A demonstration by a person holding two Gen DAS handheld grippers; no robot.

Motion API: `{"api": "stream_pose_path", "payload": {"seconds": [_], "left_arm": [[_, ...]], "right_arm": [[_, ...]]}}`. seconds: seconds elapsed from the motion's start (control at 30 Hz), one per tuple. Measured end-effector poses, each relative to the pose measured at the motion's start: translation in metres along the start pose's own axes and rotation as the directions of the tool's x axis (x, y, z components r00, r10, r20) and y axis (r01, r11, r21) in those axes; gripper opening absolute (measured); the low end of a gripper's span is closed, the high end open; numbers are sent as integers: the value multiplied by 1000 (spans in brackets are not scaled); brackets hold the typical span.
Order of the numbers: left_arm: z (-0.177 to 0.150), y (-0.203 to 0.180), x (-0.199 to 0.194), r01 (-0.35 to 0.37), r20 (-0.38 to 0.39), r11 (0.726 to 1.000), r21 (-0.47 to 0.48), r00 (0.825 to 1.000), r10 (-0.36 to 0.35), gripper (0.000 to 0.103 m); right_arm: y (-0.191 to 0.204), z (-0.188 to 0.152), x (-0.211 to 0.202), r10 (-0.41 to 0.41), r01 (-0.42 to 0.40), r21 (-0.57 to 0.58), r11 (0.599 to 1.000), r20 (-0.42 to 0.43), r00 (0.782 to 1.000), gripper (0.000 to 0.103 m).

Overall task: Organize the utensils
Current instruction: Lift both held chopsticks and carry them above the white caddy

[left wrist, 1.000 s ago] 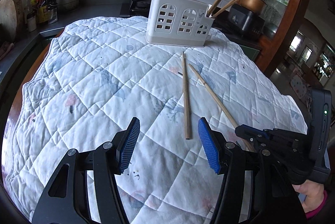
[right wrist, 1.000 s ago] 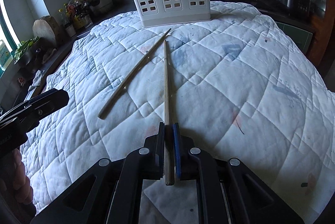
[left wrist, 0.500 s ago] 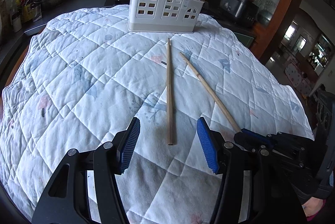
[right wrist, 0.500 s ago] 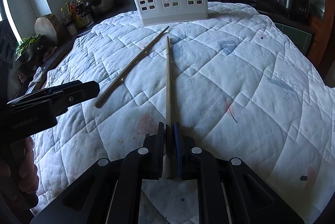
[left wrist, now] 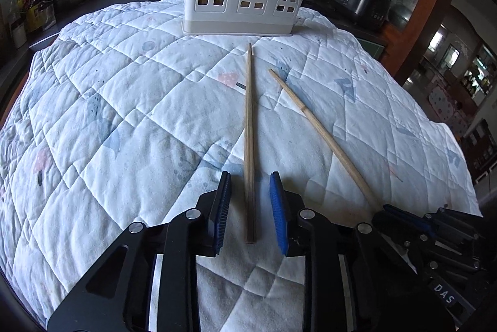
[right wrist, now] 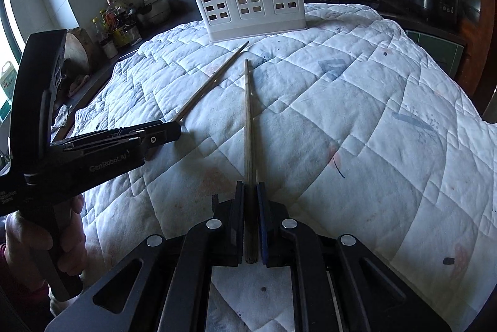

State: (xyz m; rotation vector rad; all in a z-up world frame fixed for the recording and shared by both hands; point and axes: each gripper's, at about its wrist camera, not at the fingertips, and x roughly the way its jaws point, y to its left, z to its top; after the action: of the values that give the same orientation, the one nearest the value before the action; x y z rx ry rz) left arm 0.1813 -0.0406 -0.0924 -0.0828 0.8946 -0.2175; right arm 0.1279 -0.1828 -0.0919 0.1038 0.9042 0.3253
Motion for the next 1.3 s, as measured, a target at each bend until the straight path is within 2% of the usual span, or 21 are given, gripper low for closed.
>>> {"api": "stream_pose_path", "payload": {"seconds": [0.07,0.13,0.27,0.43,0.63,0.73,0.93,1.13,1.3], "left_arm": [[0,-6,1,-67,5,997,47,998,67,10],[1,-10,0,-94,9,993,71,996,93,8],[6,-5,-12,-74,26,996,48,997,72,7],[15,-3,-40,-77,100,996,56,993,71,6],[30,4,-74,-34,176,999,37,984,27,6],[39,6,-83,-24,196,999,40,980,15,6],[62,9,-89,-4,187,999,54,982,-6,6],[83,9,-87,9,172,998,68,985,-21,6],[96,6,-89,4,171,996,91,985,-20,6]], "right_arm": [[-1,1,-6,-2,2,1,1000,13,1000,8],[-2,4,-15,-9,9,-5,1000,35,999,8],[0,16,-40,-22,25,-35,999,98,995,8],[4,38,-70,-25,40,-79,996,183,983,8],[7,71,-93,-8,40,-129,991,239,971,7],[9,92,-96,3,37,-166,985,235,972,7],[6,143,-104,6,43,-210,977,226,974,7],[-3,204,-120,-7,60,-201,978,256,967,7],[-10,256,-124,-35,92,-174,980,307,951,7]]}}
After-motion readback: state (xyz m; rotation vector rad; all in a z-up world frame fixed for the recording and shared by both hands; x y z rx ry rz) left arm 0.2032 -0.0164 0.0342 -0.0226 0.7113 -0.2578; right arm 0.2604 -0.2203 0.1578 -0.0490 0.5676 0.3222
